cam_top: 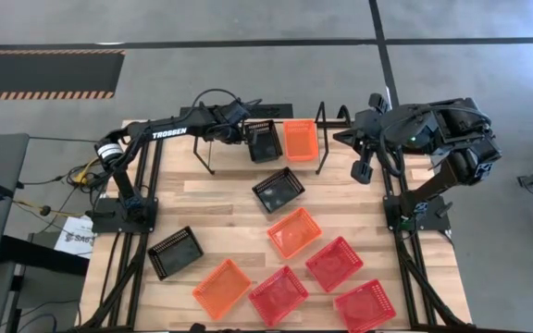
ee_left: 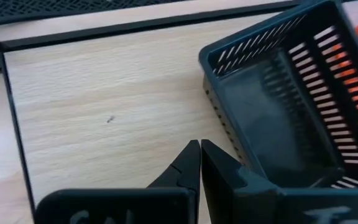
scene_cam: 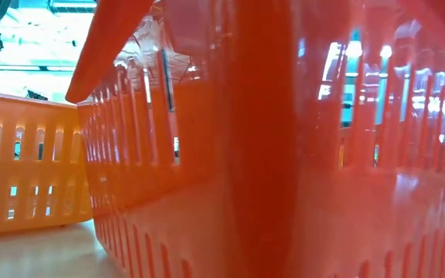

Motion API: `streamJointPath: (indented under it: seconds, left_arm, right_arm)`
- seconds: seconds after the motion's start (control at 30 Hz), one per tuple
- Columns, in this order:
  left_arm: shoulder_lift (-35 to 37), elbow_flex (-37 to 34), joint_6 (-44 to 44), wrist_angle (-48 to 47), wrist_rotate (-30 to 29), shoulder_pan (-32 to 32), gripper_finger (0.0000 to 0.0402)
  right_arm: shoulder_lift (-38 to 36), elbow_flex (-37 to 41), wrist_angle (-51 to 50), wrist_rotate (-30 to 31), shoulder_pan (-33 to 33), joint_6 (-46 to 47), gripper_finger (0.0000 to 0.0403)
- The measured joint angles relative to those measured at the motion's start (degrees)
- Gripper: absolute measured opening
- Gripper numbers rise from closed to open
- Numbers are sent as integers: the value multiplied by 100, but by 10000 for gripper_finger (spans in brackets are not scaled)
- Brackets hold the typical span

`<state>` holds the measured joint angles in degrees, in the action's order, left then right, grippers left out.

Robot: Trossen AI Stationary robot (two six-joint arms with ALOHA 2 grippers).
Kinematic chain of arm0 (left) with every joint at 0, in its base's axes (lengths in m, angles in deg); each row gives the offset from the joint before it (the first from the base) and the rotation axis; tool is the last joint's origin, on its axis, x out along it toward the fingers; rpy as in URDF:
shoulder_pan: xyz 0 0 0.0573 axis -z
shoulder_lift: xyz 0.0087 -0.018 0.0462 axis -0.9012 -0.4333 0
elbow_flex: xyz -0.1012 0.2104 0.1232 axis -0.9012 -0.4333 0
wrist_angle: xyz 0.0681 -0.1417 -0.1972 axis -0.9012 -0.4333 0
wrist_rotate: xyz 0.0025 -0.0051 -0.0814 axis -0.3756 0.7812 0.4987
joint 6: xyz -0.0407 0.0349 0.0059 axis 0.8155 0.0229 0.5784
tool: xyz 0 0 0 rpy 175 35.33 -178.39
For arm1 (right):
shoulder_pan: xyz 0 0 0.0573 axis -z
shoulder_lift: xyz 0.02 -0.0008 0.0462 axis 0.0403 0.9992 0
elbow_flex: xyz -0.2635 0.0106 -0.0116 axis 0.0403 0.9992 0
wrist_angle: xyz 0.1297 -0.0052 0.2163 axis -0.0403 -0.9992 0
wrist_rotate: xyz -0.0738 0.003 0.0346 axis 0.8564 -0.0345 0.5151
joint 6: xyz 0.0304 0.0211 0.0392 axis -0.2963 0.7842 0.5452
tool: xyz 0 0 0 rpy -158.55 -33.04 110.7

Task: Stack baskets on shelf by color
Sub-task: Put the middle black bin on the shelf

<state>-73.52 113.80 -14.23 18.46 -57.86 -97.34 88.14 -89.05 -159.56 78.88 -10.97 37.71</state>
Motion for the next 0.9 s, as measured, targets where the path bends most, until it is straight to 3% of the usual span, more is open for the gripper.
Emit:
streamJointPath:
  seconds: [0.4, 0.7, 0.9]
  left_arm:
    - [-2, 0, -103, -20, -111, 67, 0]
    - [-750, 4, -2, 299, 190, 277, 0]
    - [-851, 52, -25, 461, 222, 225, 0]
  right_arm:
    - [0, 0, 13, 0, -2, 2, 1]
    - [-2, 0, 2, 0, 0, 13, 1]
    - [-2, 0, -67, -2, -4, 44, 1]
